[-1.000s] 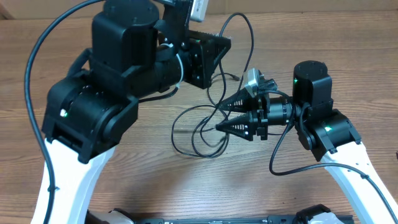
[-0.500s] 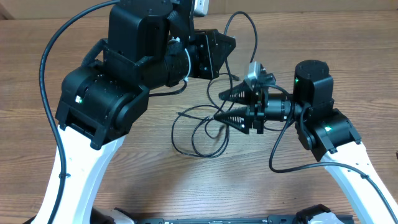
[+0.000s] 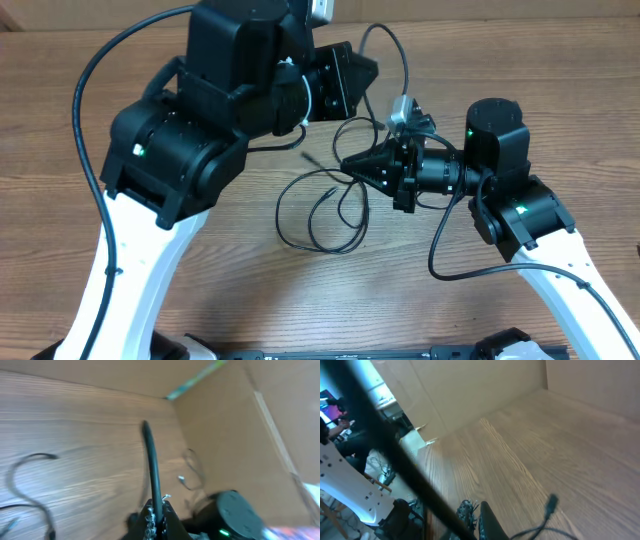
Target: Untangle cables
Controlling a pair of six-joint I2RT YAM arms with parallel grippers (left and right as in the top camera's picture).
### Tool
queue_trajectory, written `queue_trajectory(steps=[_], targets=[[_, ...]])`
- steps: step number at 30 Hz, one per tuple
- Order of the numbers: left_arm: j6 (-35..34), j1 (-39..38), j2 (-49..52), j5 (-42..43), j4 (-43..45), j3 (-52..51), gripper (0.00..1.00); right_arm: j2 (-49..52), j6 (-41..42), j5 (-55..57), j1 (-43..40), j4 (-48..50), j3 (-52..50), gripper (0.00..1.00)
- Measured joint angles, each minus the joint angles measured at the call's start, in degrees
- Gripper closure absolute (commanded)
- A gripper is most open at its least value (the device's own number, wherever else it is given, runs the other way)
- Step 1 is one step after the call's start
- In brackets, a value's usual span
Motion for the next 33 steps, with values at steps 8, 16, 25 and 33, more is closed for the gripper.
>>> queue_trajectory(steps=[8,16,25,33], targets=[[0.98,0.9,0.07,-14.6,-10.58,0.0,0.0,0.0,0.04,12.09,0.0,-3.69,0.0,0.96],[1.31,0.9,0.07,-21.86,-16.83,0.0,0.0,0.17,0.09,27.47,-8.57,0.9,2.19,0.96],[1.42,0.9,0.07,-24.22,-22.21,0.0,0.01,0.39,0.02,31.34,-30.62,11.41,13.09,0.96],[1.44,0.9,1.05,-24.41,-26.84,0.0,0.0,12.28,-0.02,41.03,-46.69,21.77,15.26,0.96]])
